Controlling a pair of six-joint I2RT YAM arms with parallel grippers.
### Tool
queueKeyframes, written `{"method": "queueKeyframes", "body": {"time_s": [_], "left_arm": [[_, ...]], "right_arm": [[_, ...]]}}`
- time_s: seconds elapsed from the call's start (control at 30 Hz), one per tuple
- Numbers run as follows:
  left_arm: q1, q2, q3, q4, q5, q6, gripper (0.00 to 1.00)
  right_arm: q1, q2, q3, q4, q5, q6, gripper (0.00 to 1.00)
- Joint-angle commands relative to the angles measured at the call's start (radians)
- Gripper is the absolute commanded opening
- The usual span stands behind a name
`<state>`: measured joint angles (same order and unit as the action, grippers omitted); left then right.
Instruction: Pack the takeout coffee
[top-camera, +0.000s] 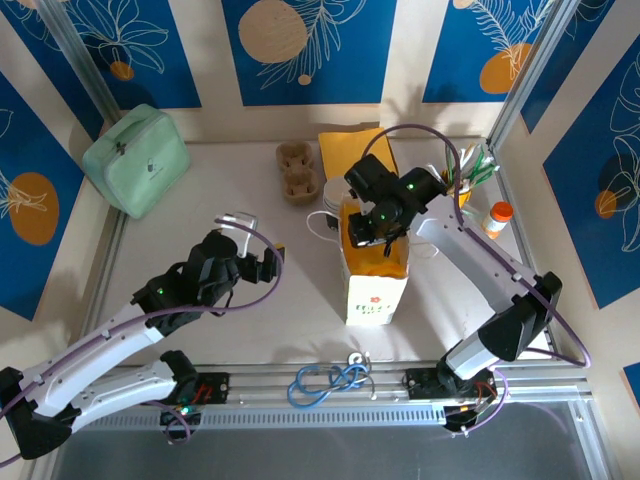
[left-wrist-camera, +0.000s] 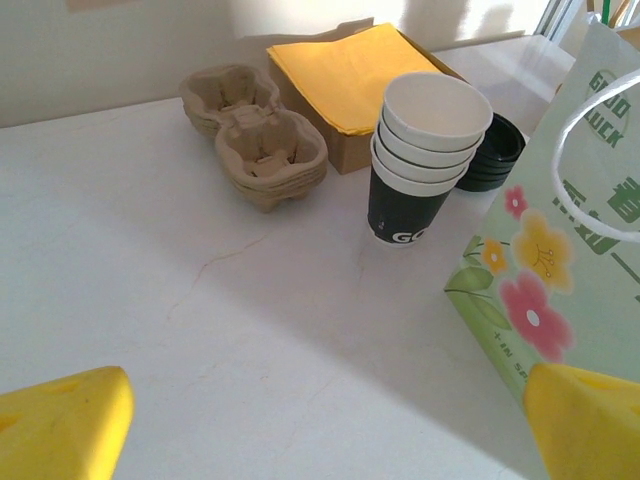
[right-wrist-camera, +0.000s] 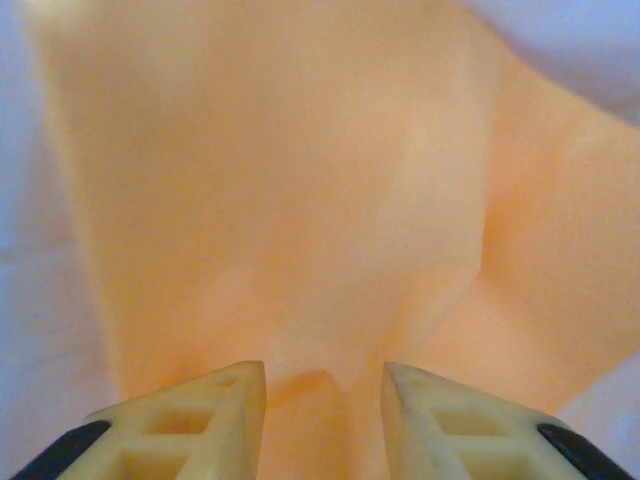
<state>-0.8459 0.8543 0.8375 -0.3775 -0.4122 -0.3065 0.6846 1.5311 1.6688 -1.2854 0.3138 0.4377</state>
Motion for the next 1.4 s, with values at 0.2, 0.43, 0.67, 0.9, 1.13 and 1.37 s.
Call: {"method": "queueKeyframes", "body": {"time_s": [0.2, 0.43, 0.67, 0.9, 1.13, 1.37], "left_arm": [[0.014, -0.012, 0.023, 0.019, -0.028, 0.018, 0.99], [0.013, -0.014, 0.01, 0.019, -0.024, 0.008, 1.0], [0.014, -0.018, 0.002, 0.029, -0.035, 0.004, 0.99], [0.024, -0.001, 0.033, 0.02, -0.129, 0.028, 0.99], [0.187, 0.077, 0.123, -0.039, -0.176, 0.0, 0.99], [0.432, 0.144, 0.06, 0.088, -0.15, 0.019, 0.99]], "right_arm": [[-0.022, -0.015, -0.023, 0.067, -0.069, -0.002, 0.35], [-0.062, -0.001, -0.156, 0.192, -0.122, 0.015, 0.29], [-0.069, 0.014, -0.133, 0.183, -0.143, 0.01, 0.29], [-0.069, -0.068, 0.036, 0.129, -0.172, -0.025, 0.34], [-0.11, -0.21, 0.125, 0.178, -0.103, -0.097, 0.51], [-0.395, -0.423, -0.093, 0.351, -0.003, -0.141, 0.7]]}}
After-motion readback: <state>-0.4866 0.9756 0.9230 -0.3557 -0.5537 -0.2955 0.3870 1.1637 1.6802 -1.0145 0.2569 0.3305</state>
